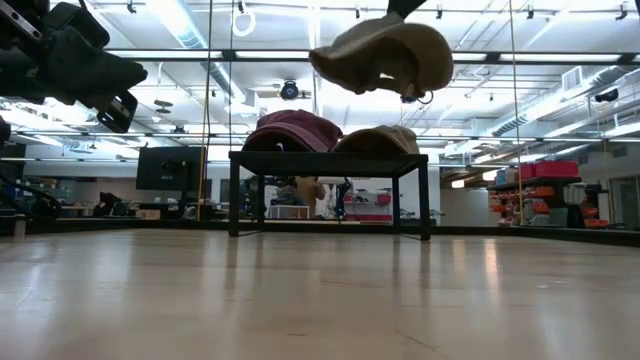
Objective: Pick & Place hat
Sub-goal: Stack the left brown cap on top of the brown cap on the shelf
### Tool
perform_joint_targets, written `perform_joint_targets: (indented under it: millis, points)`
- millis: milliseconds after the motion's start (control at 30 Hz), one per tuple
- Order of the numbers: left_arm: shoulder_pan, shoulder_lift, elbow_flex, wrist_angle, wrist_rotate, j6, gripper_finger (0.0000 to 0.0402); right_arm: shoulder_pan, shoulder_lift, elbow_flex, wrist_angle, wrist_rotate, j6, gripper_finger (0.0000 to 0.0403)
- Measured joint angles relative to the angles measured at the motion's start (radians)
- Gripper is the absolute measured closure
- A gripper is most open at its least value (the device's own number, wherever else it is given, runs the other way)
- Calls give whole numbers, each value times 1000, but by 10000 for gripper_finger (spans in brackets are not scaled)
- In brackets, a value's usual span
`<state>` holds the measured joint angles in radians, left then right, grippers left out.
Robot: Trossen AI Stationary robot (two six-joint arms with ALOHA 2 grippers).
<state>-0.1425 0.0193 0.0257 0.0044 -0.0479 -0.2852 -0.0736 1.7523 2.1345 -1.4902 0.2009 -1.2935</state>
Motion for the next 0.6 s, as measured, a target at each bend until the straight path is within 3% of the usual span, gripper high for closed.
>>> perform_joint_targets:
  millis: [333,600]
  points:
    - [0,0,0,0,0,0,362,-171,0,0,25,1,-12,403]
    - [0,0,0,0,0,0,362,-261,10,0,205,16,-24,403]
